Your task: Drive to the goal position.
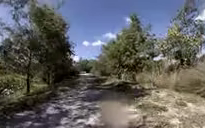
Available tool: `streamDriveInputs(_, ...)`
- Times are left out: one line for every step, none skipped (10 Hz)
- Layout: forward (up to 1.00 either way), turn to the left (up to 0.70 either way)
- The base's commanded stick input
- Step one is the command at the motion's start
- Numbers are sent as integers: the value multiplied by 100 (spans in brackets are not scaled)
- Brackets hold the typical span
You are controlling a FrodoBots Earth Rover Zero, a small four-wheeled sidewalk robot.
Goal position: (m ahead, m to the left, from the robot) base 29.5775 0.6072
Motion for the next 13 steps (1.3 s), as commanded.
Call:
streamDriveInputs(85,0)
streamDriveInputs(85,0)
streamDriveInputs(85,0)
streamDriveInputs(85,0)
streamDriveInputs(85,0)
streamDriveInputs(85,0)
streamDriveInputs(85,0)
streamDriveInputs(85,4)
streamDriveInputs(85,25)
streamDriveInputs(85,34)
streamDriveInputs(85,30)
streamDriveInputs(85,14)
streamDriveInputs(85,0)
